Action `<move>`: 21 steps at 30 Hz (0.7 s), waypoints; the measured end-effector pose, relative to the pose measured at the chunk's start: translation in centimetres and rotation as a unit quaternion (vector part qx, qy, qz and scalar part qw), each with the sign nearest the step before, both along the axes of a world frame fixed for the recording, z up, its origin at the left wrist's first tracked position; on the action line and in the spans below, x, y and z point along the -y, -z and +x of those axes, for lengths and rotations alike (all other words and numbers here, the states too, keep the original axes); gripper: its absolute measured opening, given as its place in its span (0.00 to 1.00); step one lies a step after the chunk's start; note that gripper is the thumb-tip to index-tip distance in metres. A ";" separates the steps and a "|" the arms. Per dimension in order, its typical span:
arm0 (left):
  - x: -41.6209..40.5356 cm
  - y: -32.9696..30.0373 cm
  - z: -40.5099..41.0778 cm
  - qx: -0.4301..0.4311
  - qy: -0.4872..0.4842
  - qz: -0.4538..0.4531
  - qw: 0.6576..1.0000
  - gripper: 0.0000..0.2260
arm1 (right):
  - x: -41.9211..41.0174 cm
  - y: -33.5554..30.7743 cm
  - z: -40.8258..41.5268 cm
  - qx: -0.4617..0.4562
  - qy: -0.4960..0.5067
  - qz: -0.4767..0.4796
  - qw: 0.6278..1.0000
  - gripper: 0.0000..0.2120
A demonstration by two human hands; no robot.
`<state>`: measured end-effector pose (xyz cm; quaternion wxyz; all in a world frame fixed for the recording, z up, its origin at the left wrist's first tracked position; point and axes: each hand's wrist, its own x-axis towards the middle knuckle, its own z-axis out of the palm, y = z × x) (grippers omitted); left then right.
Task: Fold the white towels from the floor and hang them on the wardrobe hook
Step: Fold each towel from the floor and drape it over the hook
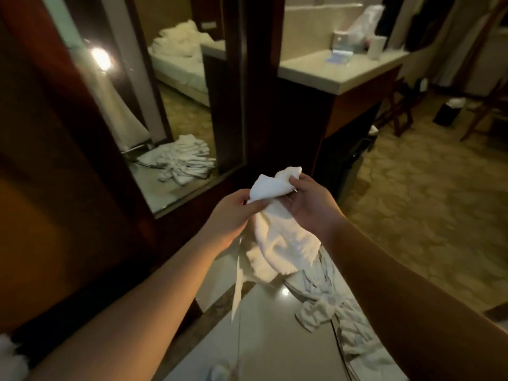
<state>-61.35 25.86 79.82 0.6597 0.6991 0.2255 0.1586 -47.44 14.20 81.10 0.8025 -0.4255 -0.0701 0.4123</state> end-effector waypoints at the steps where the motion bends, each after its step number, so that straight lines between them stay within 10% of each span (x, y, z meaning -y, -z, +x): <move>1: -0.6 -1.0 -1.8 0.004 -0.006 0.014 1.000 0.14 | -0.6 -0.9 -1.5 0.017 -0.004 -0.015 1.000 0.14; 4: -2.5 -4.3 -7.5 0.014 -0.032 0.032 0.999 0.09 | -2.6 -3.5 -6.0 0.226 -0.023 -0.174 0.958 0.11; 8: -4.4 -9.0 -16.0 0.010 -0.025 0.074 0.997 0.06 | -5.3 -7.5 -12.8 0.555 -0.012 -0.257 0.791 0.13; 14: -5.9 -14.1 -30.7 -0.062 -0.028 0.174 0.982 0.06 | -8.9 -13.0 -26.8 0.518 -0.328 -0.137 0.779 0.17; 21: -7.2 -17.8 -46.4 -0.126 -0.145 0.258 0.947 0.08 | -11.9 -15.9 -41.1 0.634 -0.194 -0.050 0.747 0.07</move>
